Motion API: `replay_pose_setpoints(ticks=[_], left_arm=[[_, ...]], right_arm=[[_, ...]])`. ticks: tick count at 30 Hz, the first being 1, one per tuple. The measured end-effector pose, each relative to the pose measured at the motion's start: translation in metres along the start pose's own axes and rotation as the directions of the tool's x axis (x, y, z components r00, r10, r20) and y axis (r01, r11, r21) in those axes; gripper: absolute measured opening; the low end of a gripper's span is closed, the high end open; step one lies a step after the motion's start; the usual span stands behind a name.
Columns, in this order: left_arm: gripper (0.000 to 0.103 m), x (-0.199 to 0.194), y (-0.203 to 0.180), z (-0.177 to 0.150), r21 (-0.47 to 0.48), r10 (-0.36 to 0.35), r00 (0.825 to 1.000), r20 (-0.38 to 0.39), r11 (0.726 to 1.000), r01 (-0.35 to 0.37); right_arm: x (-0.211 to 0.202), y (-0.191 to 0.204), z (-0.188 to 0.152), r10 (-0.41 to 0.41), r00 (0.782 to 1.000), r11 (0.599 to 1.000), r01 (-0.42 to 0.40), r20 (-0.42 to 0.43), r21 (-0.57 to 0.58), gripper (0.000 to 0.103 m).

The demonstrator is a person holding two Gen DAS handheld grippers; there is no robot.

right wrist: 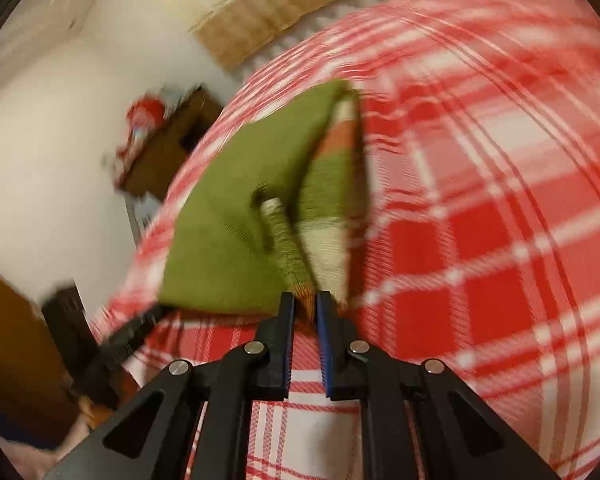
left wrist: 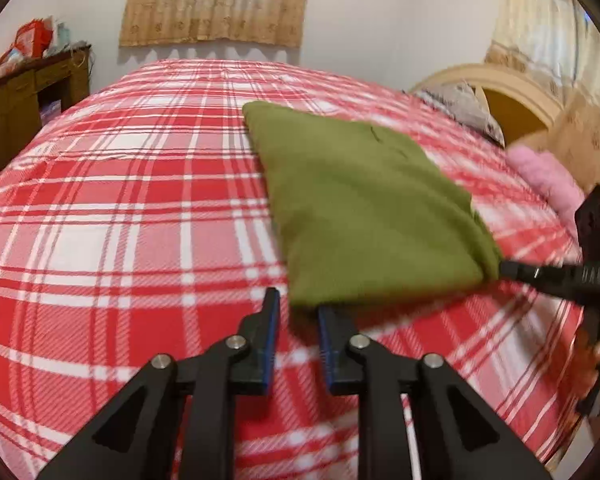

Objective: Fold small clothes

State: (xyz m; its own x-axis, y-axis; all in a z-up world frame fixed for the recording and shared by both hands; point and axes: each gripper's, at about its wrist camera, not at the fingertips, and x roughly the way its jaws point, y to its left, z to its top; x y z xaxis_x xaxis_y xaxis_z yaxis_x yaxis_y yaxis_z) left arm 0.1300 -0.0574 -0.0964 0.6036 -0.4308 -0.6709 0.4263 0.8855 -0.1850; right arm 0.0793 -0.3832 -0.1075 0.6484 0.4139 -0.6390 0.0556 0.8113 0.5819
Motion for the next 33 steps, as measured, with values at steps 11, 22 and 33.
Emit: replay_pose_setpoints(ticks=[11, 22, 33], left_arm=[[0.045, -0.038, 0.014, 0.015, -0.021, -0.012, 0.992, 0.127, 1.0, 0.015], [0.049, -0.029, 0.034, 0.018, -0.076, 0.036, 0.994, 0.102, 0.997, -0.029], [0.049, 0.01, 0.003, 0.043, -0.017, 0.104, 0.994, 0.033, 0.994, -0.103]], right_arm=[[0.0, 0.073, 0.055, 0.028, 0.99, 0.98, -0.001, 0.135, -0.198, 0.079], [0.065, 0.09, 0.076, -0.218, 0.973, 0.926, 0.23, 0.074, -0.298, 0.015], [0.068, 0.065, 0.071, -0.306, 0.936, 0.853, 0.35, 0.173, -0.387, 0.015]])
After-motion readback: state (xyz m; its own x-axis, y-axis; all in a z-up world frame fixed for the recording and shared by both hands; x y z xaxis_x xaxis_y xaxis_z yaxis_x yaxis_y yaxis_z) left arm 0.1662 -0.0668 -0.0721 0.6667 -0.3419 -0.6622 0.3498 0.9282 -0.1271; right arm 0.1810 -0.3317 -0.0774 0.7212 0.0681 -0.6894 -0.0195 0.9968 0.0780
